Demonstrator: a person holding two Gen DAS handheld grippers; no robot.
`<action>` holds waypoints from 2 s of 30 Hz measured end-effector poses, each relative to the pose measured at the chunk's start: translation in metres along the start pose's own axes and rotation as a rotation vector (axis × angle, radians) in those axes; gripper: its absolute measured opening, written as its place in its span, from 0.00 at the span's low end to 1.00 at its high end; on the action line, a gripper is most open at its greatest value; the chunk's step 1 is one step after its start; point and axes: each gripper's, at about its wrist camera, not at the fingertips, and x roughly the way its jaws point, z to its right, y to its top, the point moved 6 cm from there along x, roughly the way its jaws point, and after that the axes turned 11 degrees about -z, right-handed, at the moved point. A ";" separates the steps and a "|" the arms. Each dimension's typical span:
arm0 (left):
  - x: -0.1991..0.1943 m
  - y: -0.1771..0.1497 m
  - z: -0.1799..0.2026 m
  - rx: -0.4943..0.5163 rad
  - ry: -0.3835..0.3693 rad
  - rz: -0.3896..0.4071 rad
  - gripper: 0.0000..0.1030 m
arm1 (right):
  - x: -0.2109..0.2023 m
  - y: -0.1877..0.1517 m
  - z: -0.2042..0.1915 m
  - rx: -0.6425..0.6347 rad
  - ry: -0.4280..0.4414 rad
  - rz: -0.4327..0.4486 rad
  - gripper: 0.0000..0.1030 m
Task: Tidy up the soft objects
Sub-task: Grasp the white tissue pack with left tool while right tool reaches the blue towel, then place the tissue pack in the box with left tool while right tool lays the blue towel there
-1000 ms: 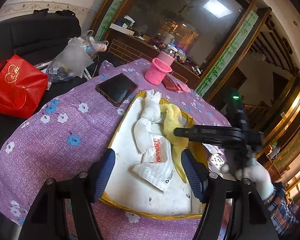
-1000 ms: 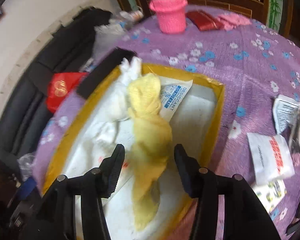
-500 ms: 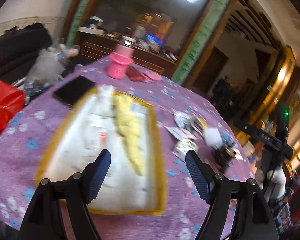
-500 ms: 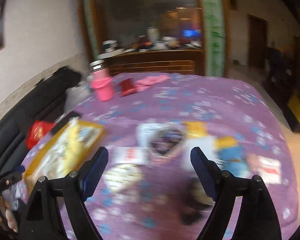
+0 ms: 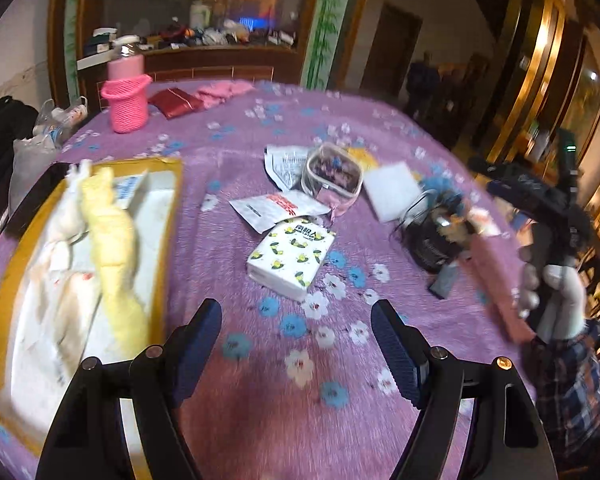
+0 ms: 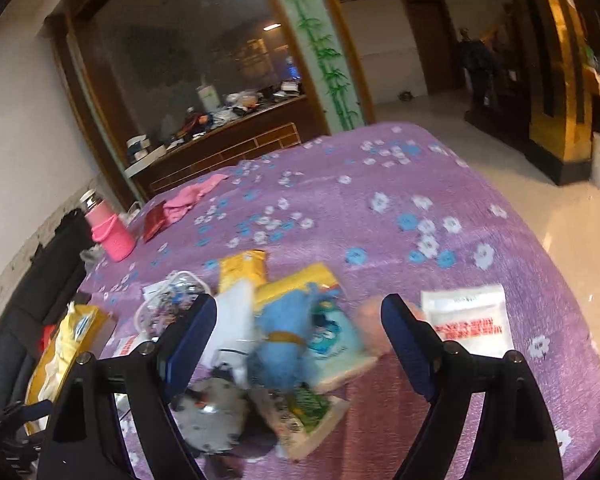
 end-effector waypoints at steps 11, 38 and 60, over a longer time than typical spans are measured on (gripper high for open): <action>0.088 0.046 0.003 -0.010 0.104 -0.126 0.78 | -0.008 0.004 0.021 0.081 0.072 0.002 0.81; 0.039 0.028 0.033 0.026 -0.074 0.006 0.64 | 0.016 -0.001 0.080 0.311 0.078 -0.081 0.81; 0.002 -0.010 0.033 0.017 -0.130 0.054 0.64 | 0.043 -0.012 0.000 0.021 0.162 -0.163 0.26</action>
